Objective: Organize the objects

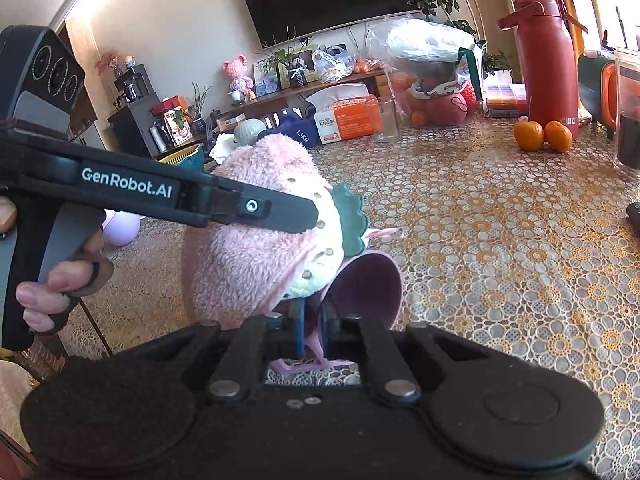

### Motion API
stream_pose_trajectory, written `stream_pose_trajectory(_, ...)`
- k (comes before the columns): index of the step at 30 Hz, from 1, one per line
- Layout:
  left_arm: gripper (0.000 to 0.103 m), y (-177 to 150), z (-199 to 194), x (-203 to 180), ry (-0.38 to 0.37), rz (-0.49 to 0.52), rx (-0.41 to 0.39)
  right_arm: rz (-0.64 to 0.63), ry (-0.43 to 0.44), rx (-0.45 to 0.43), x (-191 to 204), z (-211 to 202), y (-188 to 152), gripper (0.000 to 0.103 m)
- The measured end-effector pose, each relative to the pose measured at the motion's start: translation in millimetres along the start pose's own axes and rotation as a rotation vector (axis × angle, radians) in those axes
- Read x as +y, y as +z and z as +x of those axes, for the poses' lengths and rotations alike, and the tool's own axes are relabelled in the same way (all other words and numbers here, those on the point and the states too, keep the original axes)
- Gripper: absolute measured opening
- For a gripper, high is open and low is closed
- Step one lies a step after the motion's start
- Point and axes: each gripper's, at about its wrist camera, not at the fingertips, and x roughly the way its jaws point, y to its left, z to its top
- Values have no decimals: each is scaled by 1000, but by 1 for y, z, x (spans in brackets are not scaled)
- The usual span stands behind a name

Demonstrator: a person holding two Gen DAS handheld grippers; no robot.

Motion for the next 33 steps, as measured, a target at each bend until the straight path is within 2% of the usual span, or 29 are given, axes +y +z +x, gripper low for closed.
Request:
stream_pose_trajectory(11,53,-5,-7,42,155,-79,9,-6,-4,1,-1,0,1,7)
stream_pose_trajectory(14,53,1,-16,36,120,-75,-17,-6,-5,0,-1,0,1,7)
stream_pose_trajectory(17,53,8,-22,17,36,-56,-42,-7,-7,0,0,0,1,7)
stream_pose_trajectory(22,53,8,-14,-19,-40,24,-33,-6,-8,0,1,0,0,7)
stream_pose_trajectory(25,53,4,-6,-26,-26,43,-18,-7,-8,1,1,0,0,7)
stream_pose_trajectory(33,53,-1,-2,-12,1,22,-13,-19,-15,-2,2,1,0,7)
